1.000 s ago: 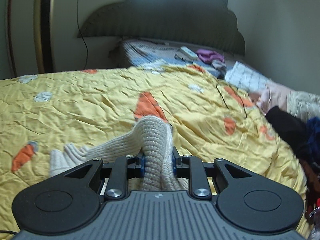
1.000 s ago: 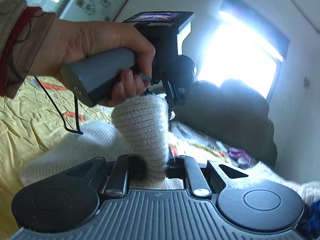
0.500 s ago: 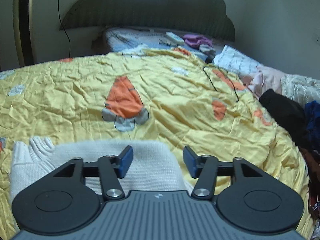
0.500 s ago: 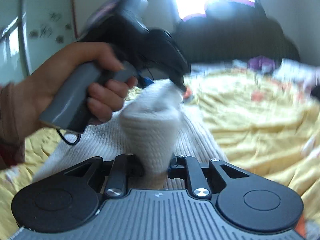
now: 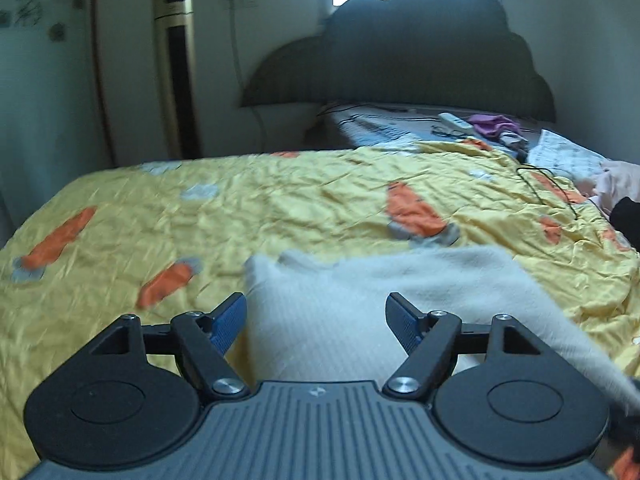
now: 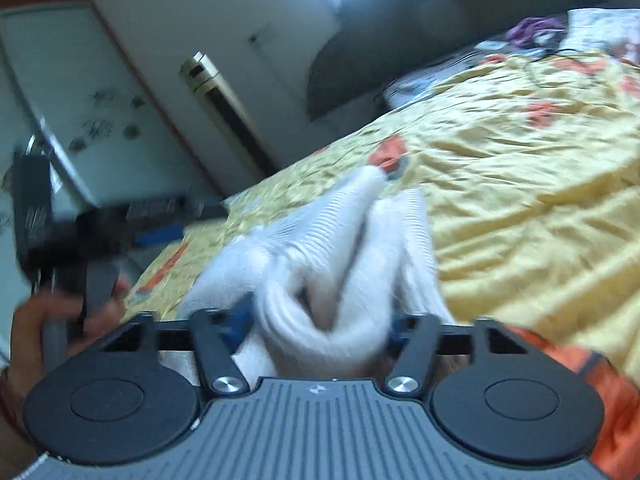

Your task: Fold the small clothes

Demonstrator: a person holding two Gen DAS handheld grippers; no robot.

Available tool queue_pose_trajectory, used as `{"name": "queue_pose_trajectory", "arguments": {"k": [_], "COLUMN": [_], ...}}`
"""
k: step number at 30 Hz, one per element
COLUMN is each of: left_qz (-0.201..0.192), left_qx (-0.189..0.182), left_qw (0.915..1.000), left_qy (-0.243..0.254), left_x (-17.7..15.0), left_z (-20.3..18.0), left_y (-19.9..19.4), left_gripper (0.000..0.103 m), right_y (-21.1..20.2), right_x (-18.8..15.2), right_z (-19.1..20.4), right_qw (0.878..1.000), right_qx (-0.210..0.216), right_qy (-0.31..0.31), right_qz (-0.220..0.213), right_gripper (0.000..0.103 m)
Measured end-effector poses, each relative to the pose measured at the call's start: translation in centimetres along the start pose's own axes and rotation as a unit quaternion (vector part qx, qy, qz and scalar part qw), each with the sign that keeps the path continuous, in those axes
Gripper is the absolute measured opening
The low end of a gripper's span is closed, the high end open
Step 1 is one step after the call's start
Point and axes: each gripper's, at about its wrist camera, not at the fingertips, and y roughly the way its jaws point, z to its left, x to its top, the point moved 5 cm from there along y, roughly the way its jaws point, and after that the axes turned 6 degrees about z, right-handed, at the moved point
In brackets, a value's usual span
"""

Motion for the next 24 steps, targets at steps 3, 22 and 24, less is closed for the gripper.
{"name": "queue_pose_trajectory", "arguments": {"k": [3,22,24], "left_qz": [0.009,-0.031,-0.014], "left_qx": [0.005,-0.031,-0.036], "left_qw": [0.9997,0.9990,0.9988], "left_qy": [-0.022,0.011,-0.031], "left_x": [-2.3,-5.9,-5.6], "left_z": [1.4,0.7,2.4], "left_y": [-1.0,-4.3,-3.3], "left_gripper": [0.076,0.083,0.087], "right_y": [0.8,-0.6,-0.1], "right_x": [1.3,3.5,3.8], "right_z": [0.1,0.8,0.9], "right_qw": [1.000,0.987,0.982], "right_qx": [0.006,-0.094,-0.099], "right_qy": [-0.005,-0.129,-0.160], "right_qz": [0.015,0.011,0.030], "right_gripper": [0.068,0.103,0.102]}}
